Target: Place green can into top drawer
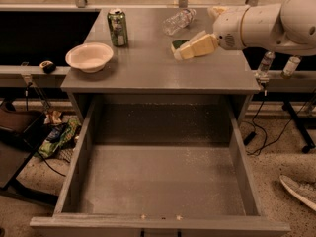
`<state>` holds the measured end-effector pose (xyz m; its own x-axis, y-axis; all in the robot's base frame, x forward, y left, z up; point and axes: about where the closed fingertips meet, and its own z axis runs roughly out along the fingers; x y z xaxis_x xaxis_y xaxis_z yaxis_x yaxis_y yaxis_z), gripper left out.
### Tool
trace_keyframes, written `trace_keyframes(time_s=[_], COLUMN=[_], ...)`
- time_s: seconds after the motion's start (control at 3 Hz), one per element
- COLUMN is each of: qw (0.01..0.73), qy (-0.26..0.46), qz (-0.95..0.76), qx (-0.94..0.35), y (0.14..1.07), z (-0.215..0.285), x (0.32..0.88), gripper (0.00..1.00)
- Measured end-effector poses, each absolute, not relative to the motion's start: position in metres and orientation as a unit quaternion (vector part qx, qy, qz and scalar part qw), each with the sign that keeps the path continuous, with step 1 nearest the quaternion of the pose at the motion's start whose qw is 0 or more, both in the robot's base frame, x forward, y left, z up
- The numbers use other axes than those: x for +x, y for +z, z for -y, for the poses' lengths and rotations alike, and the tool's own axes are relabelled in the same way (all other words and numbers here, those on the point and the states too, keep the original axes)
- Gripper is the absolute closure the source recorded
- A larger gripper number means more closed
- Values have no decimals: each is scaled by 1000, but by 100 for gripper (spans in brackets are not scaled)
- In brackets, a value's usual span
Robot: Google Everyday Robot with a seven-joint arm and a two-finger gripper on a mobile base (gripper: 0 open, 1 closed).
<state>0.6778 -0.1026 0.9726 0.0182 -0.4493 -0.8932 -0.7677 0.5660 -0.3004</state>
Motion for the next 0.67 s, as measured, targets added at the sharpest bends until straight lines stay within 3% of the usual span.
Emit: trace_keyframes(time_s=[0.33, 0.67], qw=[590, 614], qy=[177, 217], qz=[-666, -649], qx=[-420, -393], y=[975, 979], z=[71, 4], x=[712, 777], gripper=[0, 0])
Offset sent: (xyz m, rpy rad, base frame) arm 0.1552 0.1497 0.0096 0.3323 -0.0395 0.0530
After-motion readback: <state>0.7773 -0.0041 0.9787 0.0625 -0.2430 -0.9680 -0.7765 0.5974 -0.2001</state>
